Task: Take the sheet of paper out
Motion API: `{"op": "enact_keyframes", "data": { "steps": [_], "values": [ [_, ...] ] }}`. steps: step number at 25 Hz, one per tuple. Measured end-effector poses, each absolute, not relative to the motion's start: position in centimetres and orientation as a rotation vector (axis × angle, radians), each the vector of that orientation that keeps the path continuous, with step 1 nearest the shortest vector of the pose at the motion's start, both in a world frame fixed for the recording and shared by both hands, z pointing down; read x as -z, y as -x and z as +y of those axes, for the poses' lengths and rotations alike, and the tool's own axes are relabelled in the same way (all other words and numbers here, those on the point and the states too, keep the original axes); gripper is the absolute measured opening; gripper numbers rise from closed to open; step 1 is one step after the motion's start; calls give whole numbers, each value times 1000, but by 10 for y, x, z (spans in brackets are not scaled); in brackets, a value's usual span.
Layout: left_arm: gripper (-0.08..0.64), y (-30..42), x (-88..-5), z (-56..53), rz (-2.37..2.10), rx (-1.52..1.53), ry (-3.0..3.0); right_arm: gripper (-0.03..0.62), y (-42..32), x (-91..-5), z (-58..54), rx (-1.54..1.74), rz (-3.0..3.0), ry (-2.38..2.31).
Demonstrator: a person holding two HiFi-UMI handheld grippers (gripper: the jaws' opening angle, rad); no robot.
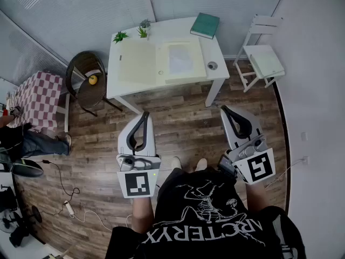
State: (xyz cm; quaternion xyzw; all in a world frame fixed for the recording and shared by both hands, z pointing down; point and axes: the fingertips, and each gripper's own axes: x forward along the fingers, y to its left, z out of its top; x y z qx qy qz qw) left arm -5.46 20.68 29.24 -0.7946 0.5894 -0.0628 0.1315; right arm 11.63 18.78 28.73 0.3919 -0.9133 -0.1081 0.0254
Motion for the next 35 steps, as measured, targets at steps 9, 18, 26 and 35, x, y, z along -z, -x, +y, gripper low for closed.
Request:
{"op": "enact_keyframes", "data": {
  "steps": [9,18,26,35],
  "values": [
    [11,49,-295,200,1725,202,2304,11,-121,-288,180,310,-2847,-1183],
    [11,38,-304,198,1802,201,2277,12,-141,-296,182,374,-2845,-1131],
    [11,41,-307,146,1795,178,2270,12,-136,-304,129,367,-2846,-1121],
    [11,104,-318,7,1727,161,2338,12,-72,-314,-2,343,-2787,-1162]
  ]
}}
